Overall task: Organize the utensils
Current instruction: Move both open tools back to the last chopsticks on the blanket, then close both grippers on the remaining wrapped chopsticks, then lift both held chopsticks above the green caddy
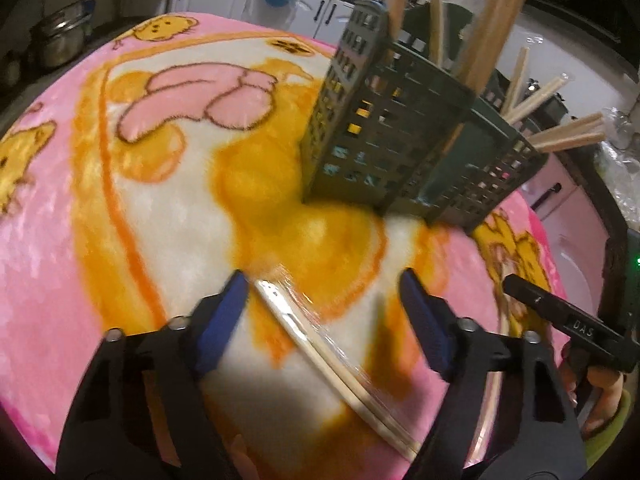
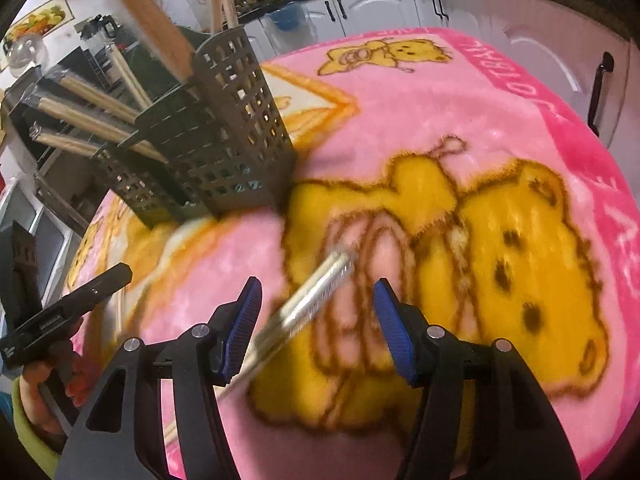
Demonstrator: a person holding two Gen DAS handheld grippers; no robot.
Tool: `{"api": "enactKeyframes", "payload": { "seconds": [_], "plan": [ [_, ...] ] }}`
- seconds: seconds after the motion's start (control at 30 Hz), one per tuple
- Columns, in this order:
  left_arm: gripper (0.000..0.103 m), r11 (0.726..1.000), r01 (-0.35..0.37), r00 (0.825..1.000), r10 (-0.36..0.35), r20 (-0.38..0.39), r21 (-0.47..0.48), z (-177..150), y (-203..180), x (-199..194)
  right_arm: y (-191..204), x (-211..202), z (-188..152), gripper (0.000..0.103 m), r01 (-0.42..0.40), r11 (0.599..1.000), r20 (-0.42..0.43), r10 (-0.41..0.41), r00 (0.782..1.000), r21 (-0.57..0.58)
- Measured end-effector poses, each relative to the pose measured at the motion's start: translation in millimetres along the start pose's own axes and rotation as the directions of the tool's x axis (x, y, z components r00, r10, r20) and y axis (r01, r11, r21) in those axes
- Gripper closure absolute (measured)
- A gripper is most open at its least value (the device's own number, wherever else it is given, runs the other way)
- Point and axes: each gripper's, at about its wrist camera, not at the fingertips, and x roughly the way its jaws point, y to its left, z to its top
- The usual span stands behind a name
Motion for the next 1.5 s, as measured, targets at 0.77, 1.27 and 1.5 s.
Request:
{"api": "enactKeyframes", "payload": {
  "seconds": [0.77,1.27,1.5],
  "plan": [
    [0.099,0.997,0.074,0.993,-0.073,0.095,0.003,4,-7,-36,20,-38,6,0.095,-0.076,0.997,0.143,0.078,0.987,-0.014],
    [0.1,0.961,0.202,0.936,-0.246,0.251,0.187,39,-79,-115,87,-130,19,0.097,-0.111,0.965,0.335,0.188,0.923,-0.237],
    [0.1,0.945,0.221,0.907,-0.29,0.306,0.239,56,-94,-144,95,-157,28,0.097,-0.082,0.96,0.405,0.189,0.895,-0.266]
  ]
}}
